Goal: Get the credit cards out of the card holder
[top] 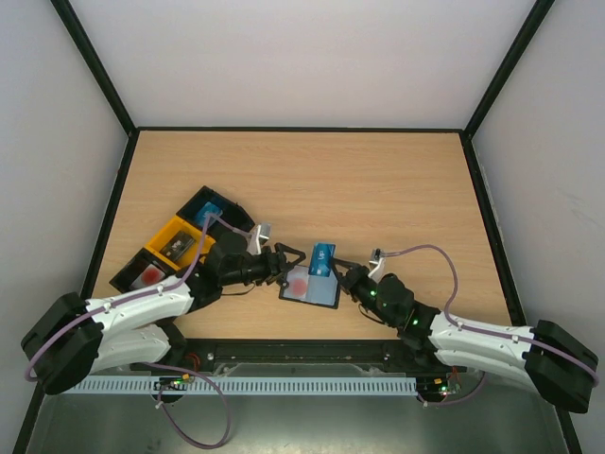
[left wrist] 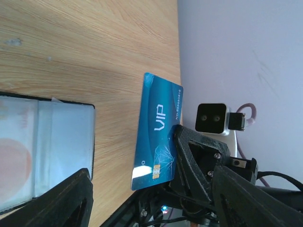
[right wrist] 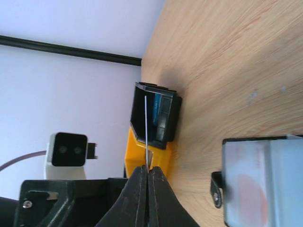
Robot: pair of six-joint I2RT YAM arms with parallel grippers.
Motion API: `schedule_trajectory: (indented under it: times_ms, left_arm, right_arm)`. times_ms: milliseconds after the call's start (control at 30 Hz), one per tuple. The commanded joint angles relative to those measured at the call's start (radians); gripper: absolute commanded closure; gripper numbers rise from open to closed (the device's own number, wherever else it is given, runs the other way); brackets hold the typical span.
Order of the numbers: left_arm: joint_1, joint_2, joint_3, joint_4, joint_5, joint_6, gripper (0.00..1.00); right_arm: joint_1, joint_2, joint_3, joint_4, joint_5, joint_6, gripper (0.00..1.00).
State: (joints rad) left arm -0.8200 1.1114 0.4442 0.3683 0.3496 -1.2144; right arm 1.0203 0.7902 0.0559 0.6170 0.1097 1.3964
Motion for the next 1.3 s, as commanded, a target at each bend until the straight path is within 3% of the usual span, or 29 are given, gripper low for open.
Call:
schedule_trajectory:
  times_ms: [0, 233, 567, 667, 800, 1000, 1133, 1267]
  left_arm:
    - [-0.004, -0.013, -0.028, 0.133, 0.016, -0.075, 0.31]
    - [-0.01, 0.006, -0.056, 0.198, 0.017, -0.09, 0.4]
    - [-0.022, 0.069, -0.071, 0.343, 0.061, -0.131, 0.59]
    - [-0.021, 0.072, -0.071, 0.359, 0.066, -0.135, 0.71]
    - [-0.021, 0.064, -0.074, 0.363, 0.069, -0.118, 0.97]
    - [-0.006, 0.021, -0.065, 0.312, 0.131, -0.018, 0.97]
    - [0.047, -0.03, -0.068, 0.22, 0.227, 0.076, 0.97]
    - [0.097, -0.12, -0.047, 0.012, 0.334, 0.22, 0.97]
  right_arm:
    - [-0.005, 0.033, 0.041, 0.126, 0.033, 0.055, 0.98]
    - [-0.005, 0.061, 0.061, 0.169, 0.026, 0.071, 0.98]
    - [-0.004, 0.097, 0.081, 0.199, -0.018, 0.081, 0.98]
    - [-0.003, 0.105, 0.084, 0.203, -0.036, 0.082, 0.98]
    - [0.001, 0.104, 0.077, 0.206, -0.072, 0.068, 0.98]
    - [0.0, -0.002, 0.059, 0.101, -0.135, -0.069, 0.87]
    - [0.0, -0.152, 0.086, -0.119, -0.145, -0.176, 0.73]
    - [0.0, -0.313, 0.114, -0.317, -0.144, -0.27, 0.65]
